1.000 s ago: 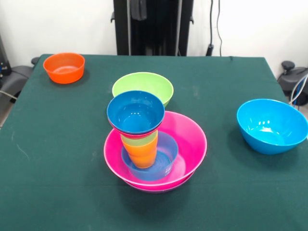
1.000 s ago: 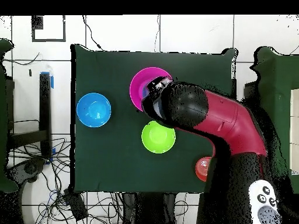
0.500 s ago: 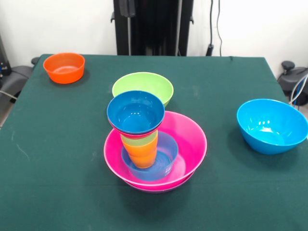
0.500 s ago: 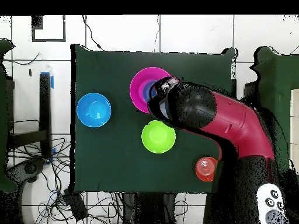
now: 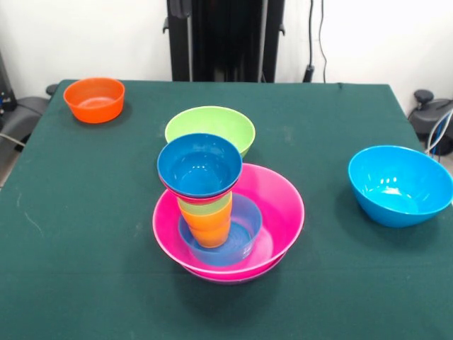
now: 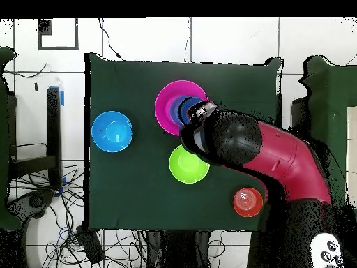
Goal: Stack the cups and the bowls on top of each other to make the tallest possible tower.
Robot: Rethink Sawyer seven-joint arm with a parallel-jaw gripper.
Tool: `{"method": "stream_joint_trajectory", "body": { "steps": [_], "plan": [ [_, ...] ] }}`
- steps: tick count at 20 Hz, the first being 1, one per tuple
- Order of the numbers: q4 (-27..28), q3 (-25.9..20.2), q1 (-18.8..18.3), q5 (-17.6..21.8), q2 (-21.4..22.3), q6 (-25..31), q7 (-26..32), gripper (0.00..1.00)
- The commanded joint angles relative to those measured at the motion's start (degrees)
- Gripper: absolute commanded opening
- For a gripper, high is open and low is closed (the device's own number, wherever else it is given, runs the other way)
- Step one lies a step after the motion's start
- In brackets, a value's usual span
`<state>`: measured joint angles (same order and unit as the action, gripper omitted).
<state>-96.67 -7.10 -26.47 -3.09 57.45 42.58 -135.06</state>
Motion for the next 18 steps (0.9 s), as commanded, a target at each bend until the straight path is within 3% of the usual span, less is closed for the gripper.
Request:
{"method": "stream_joint_trajectory", "body": {
  "steps": [1, 5, 10, 13, 18],
  "plan": [
    [-14.27, -2.74, 0.26, 0.97, 3.02, -4.75, 4.00, 0.00],
    [-18.82, -3.72, -0.99, 0.21, 4.60, -6.77, 5.49, 0.00],
    [-21.83, -3.69, -3.05, 2.32, 7.29, -6.70, 9.47, 0.00],
    [-23.33, -5.24, -6.25, 2.62, 8.61, -6.42, 13.29, 0.00],
    [-25.46, -5.91, -9.85, 3.45, 9.52, -7.50, 13.77, 0.00]
  ]
}}
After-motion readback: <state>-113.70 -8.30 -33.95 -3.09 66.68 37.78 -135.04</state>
